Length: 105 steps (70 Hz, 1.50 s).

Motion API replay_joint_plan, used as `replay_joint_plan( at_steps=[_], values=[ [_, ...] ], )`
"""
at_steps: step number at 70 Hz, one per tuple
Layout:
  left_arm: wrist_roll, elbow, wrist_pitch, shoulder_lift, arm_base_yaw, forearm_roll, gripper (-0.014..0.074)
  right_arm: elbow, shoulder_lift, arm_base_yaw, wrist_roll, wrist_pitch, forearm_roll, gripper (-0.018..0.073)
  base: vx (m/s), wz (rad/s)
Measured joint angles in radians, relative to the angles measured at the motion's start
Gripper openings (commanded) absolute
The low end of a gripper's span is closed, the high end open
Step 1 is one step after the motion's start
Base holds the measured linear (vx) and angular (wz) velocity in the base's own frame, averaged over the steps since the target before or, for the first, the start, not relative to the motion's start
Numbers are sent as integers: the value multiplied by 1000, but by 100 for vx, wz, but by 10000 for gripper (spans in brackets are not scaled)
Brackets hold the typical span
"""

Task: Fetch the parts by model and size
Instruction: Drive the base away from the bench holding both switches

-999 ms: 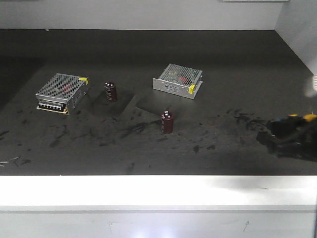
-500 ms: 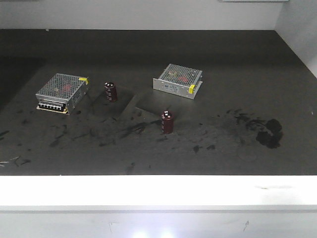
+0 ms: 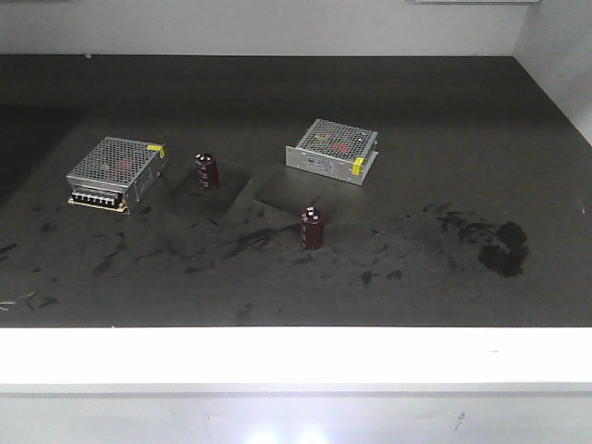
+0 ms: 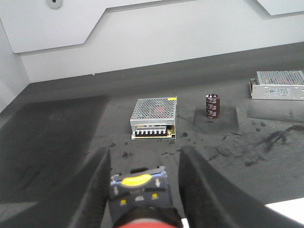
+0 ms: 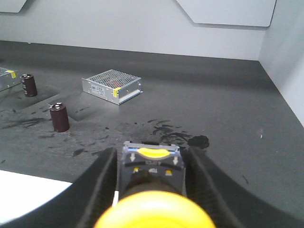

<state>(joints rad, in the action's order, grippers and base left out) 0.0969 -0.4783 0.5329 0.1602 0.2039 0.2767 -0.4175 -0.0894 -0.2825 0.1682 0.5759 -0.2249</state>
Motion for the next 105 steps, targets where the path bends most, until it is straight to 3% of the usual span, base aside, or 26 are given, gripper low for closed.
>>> replay_joint_plan(
  at_steps=[105],
  values=[
    [0, 0, 0, 0, 0, 0, -6, 0, 0, 0, 0, 14, 0, -6, -2, 7]
  ],
)
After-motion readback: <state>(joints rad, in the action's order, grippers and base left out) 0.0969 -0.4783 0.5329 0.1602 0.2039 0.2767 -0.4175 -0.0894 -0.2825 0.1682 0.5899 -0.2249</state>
